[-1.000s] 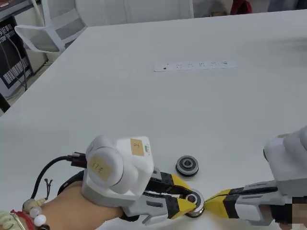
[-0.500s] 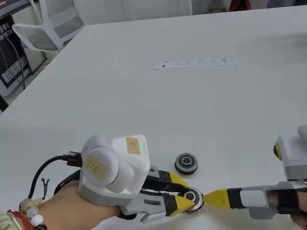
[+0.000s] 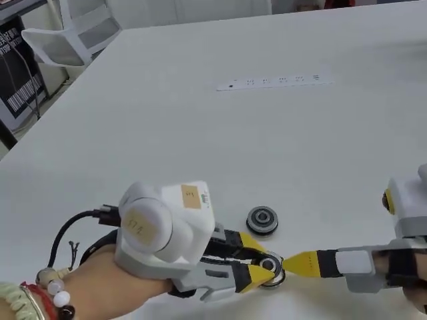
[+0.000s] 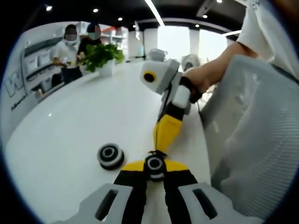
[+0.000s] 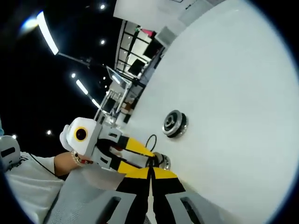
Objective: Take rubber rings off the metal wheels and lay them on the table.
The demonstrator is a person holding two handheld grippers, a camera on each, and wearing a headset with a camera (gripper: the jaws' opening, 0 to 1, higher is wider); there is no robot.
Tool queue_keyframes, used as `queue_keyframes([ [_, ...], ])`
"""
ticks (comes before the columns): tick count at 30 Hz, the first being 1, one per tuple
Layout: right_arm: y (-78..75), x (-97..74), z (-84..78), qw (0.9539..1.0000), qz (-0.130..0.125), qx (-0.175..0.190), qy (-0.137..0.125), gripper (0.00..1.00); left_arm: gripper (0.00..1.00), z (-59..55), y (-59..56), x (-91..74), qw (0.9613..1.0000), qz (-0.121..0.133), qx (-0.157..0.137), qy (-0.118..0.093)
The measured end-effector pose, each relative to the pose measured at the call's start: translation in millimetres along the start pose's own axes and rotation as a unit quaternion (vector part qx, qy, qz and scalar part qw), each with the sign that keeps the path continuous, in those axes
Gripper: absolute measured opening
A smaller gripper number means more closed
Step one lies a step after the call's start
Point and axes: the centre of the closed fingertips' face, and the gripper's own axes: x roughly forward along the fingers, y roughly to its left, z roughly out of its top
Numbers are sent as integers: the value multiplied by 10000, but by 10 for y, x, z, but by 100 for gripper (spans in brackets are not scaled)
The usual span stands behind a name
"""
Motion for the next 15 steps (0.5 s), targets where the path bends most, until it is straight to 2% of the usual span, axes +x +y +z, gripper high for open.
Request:
queue_keyframes([
  [15, 62, 25, 34, 9998, 184, 84, -53, 0, 13, 1, 9, 4, 10000, 3, -30, -29],
])
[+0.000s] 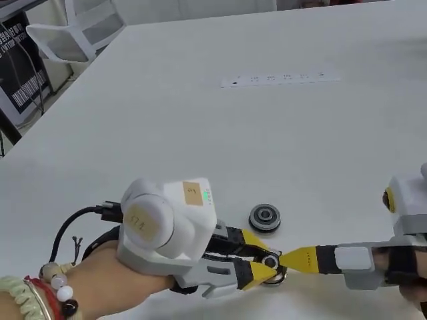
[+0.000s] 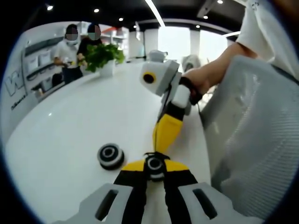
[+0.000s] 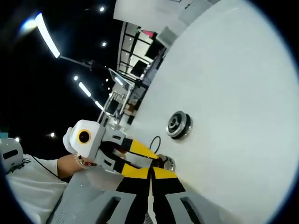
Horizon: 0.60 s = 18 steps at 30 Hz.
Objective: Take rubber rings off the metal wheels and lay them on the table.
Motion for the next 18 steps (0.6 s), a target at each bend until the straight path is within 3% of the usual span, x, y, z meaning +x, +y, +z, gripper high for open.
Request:
queue_keyframes([
  [4, 25, 17, -2, 10000, 37, -80, 9, 0, 13, 0, 1, 0, 10000, 3, -40, -1],
  [7, 84, 41, 29, 9998, 212, -67, -7, 0, 13, 1, -1, 1, 10000, 16, -41, -2],
  [13, 85, 70, -8, 9995, 212, -167, 145, 0, 13, 0, -1, 0, 10000, 25, -23, -4],
  [18, 51, 75, -11, 9993, 72, -298, 191, 0, 14, 5, 2, -1, 9999, 57, -96, 4],
])
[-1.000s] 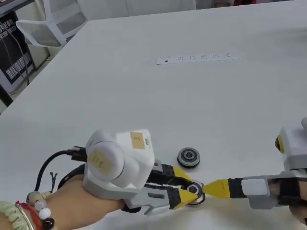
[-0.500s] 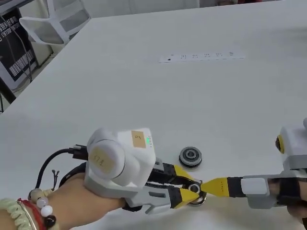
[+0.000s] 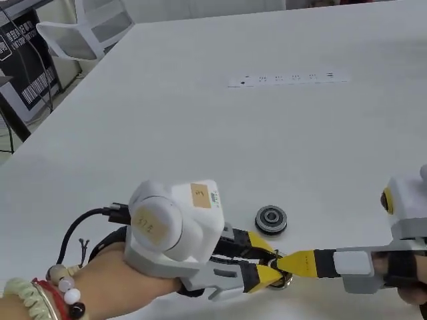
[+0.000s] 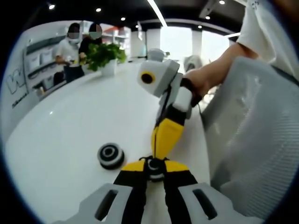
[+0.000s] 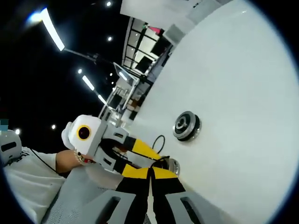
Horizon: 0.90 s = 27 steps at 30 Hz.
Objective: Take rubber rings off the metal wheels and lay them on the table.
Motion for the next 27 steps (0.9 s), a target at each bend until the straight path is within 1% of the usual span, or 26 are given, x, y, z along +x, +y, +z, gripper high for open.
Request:
queue_keyframes([
  [1, -19, -7, -2, 10000, -53, -30, 7, 0, 14, 3, -1, 0, 9999, -3, -148, 9],
  [2, -24, -16, -3, 10000, -78, -43, 11, 0, 14, 7, 5, 0, 9999, -23, -127, 22],
  [5, -50, -39, -11, 9998, -183, -86, 27, 0, 15, 9, 0, -2, 9996, -47, -273, 81],
  [7, -50, -37, -23, 9997, -206, -87, 52, 0, 17, 11, -24, -14, 9993, -150, -307, 158],
  [8, -48, -38, -26, 9997, -217, -93, 62, 0, 18, 24, -24, -24, 9993, -164, -295, 143],
  [11, -41, -61, -8, 9995, -270, -122, 70, 0, 19, 130, -47, -91, 9992, -234, -324, 4],
  [15, -39, -137, 93, 9994, -337, -55, -97, 0, 31, 265, -40, -206, 9994, -237, -220, -120],
  [17, -17, -178, 130, 9993, -339, -27, -157, 0, 32, 339, -19, -285, 9994, -214, -180, -216],
  [18, 10, -192, 145, 9994, -289, 13, -191, 0, 32, 378, -11, -336, 9993, -221, -160, -271],
  [20, 60, -232, 184, 9991, -273, 90, -314, 0, 34, 440, -2, -413, 9989, -228, -195, -347],
  [22, 84, -262, 175, 9989, -353, 29, -298, 0, 37, 511, 16, -511, 9988, -150, -175, -434],
  [23, 86, -283, 162, 9987, -433, -21, -283, 0, 38, 547, 30, -579, 9988, -86, -87, -480],
  [27, 169, -359, 160, 9978, -500, -5, -424, 0, 43, 599, 12, -781, 9985, -37, -39, -554],
])
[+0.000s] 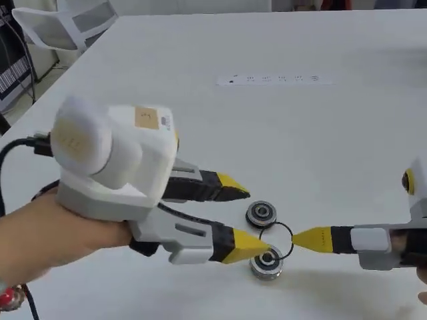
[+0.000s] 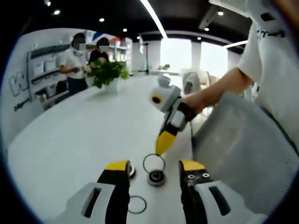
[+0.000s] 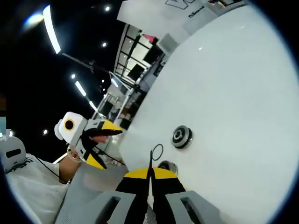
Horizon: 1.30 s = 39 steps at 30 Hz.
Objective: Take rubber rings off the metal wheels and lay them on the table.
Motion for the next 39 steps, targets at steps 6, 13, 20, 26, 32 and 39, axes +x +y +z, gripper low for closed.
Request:
queue_keyframes([
  [6, 171, -150, 43, 9997, -126, -71, -206, 0, 47, -3, -52, -282, 9996, 97, 277, -9],
  [13, 326, -258, 80, 9988, -308, -170, -338, 0, 55, 30, -3, -612, 9986, 384, 309, -190],
  [20, 462, -252, 111, 9980, -401, -328, -353, 0, 61, -67, 39, -941, 9969, 703, 168, -323],
  [26, 612, -167, 166, 9974, -436, -482, -297, 0, 65, -254, 74, -1214, 9948, 988, 37, -245],
  [32, 777, 12, 235, 9967, -303, -734, -158, 0, 68, -375, 150, -1417, 9914, 1265, -144, -302],
  [39, 821, 274, 258, 9953, -253, -925, 98, 0, 69, -472, 150, -1516, 9898, 1367, -252, -321],
])
